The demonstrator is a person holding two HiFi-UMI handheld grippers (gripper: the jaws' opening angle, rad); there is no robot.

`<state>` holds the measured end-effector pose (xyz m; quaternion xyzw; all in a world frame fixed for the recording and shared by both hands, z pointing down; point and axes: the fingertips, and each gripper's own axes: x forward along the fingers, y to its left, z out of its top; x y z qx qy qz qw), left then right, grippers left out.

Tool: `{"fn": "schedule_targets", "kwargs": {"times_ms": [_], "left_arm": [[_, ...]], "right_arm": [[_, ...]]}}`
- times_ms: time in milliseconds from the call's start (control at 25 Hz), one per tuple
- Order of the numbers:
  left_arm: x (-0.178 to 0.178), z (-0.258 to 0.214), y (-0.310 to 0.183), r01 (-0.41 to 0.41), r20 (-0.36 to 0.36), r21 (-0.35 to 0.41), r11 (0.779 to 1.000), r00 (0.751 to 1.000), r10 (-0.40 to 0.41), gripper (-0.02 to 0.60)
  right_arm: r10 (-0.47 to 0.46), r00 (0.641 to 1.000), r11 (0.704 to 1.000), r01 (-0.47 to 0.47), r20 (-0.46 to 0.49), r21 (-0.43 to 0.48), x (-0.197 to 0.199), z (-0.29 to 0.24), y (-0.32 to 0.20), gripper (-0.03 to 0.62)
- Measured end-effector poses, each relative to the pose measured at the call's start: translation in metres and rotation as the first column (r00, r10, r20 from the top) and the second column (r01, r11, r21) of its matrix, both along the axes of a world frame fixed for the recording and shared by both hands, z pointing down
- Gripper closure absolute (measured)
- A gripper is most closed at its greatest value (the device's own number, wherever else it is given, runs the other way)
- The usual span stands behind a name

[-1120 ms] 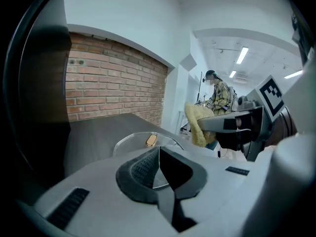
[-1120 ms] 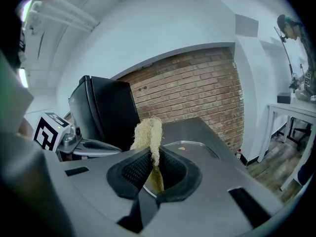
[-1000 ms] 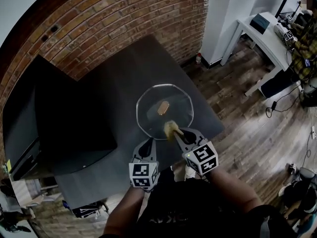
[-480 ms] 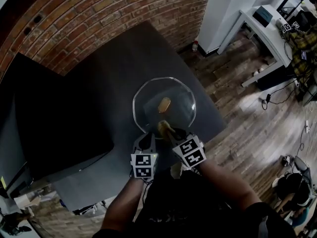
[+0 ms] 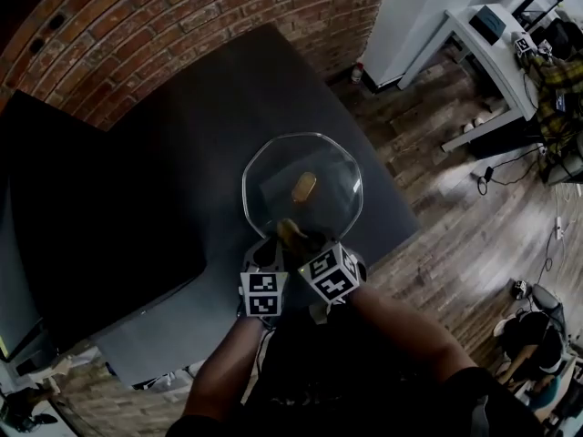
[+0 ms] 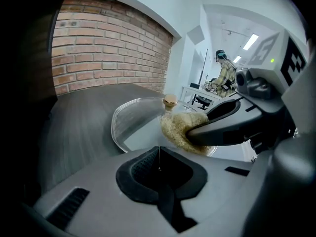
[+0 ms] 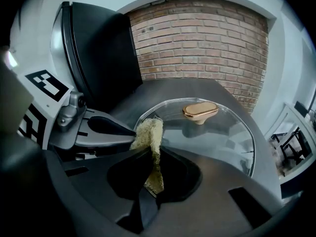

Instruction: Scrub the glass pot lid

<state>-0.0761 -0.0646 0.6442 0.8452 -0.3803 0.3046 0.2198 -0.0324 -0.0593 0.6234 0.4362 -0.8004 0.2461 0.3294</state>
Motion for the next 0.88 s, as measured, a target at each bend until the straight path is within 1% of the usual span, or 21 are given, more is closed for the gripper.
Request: {"fn": "schedule_targets", "kwargs": {"times_ms": [120, 320, 560, 880], "left_arm": [[-0.001, 0.003, -0.001, -0.005, -0.002, -0.003, 1.000, 1.000, 0.005, 0.546], [0.000, 0.005, 0.001, -0.014, 0.013, 0.007, 1.000, 1.000, 0.014, 0.546], [0.000, 0.005, 0.001, -0.030, 0.022, 0.002, 1.000, 0.999, 0.030, 0.546], [0.001, 0.005, 0.001, -0.032, 0.023, -0.006, 0.999, 0.999, 0.032, 0.546]], "right_arm": [[-0.018, 0.999, 1.000, 0.018, -0.032, -0.002, -0.003, 0.005, -0.003, 0.545], [-0.077, 0.991, 0.997, 0.077, -0.105, -0.006, -0.005, 0.011, -0.003, 0.543], [-0.075, 0.992, 0.997, 0.074, -0.100, -0.021, 0.000, 0.011, -0.004, 0.542], [-0.028, 0.996, 0.999, 0.024, -0.086, -0.037, 0.027, 0.008, -0.012, 0.542]]}}
